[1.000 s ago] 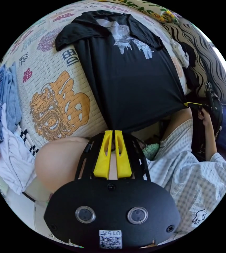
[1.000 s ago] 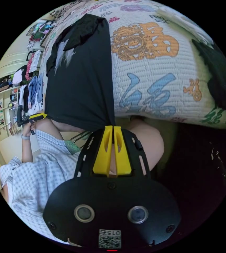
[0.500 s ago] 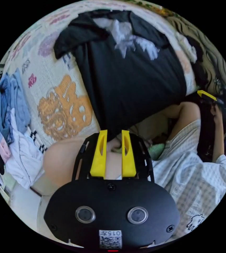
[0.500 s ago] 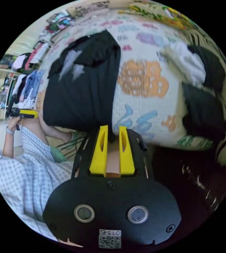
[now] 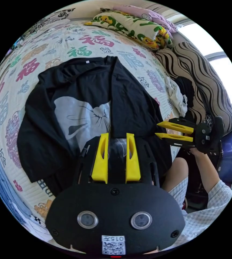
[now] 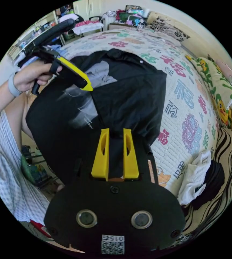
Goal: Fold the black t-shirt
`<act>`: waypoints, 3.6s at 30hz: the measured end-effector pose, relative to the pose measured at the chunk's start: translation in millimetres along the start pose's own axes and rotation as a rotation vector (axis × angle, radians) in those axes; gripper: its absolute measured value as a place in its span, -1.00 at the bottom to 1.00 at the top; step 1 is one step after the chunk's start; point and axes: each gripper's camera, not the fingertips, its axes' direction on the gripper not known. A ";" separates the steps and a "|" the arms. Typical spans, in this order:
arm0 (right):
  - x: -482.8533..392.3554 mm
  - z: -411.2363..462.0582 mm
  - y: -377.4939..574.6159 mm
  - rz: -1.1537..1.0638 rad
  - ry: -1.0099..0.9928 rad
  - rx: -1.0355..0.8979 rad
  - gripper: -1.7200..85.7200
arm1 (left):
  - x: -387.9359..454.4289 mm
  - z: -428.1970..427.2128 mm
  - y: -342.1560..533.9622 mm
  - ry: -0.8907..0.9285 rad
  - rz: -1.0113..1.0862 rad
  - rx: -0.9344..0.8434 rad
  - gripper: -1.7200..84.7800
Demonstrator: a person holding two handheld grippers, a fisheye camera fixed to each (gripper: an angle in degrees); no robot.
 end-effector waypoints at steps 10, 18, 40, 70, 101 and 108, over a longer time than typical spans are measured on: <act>72.7 -1.8 41.8 0.245 -0.206 0.189 -0.98 | 21.9 -24.0 -2.3 0.045 0.074 0.098 -0.97; 205.2 -15.3 133.6 0.807 -0.428 0.570 -0.97 | 141.6 -59.8 -114.4 0.098 0.381 0.270 -0.98; 187.8 53.8 113.6 0.833 -0.387 0.485 -0.94 | 158.9 -153.2 -0.1 0.110 0.483 0.439 -0.78; -20.7 110.4 -452.3 0.313 -0.636 0.183 -0.97 | -263.3 -454.0 262.6 0.078 -0.239 0.529 -0.94; 73.1 87.0 -458.9 0.391 -0.398 0.133 -0.93 | -329.1 -574.7 270.1 0.152 -0.519 0.638 -0.75; 126.6 105.5 -364.6 0.588 -0.415 0.087 -0.94 | -330.4 -577.1 197.8 0.103 -0.570 0.508 -0.95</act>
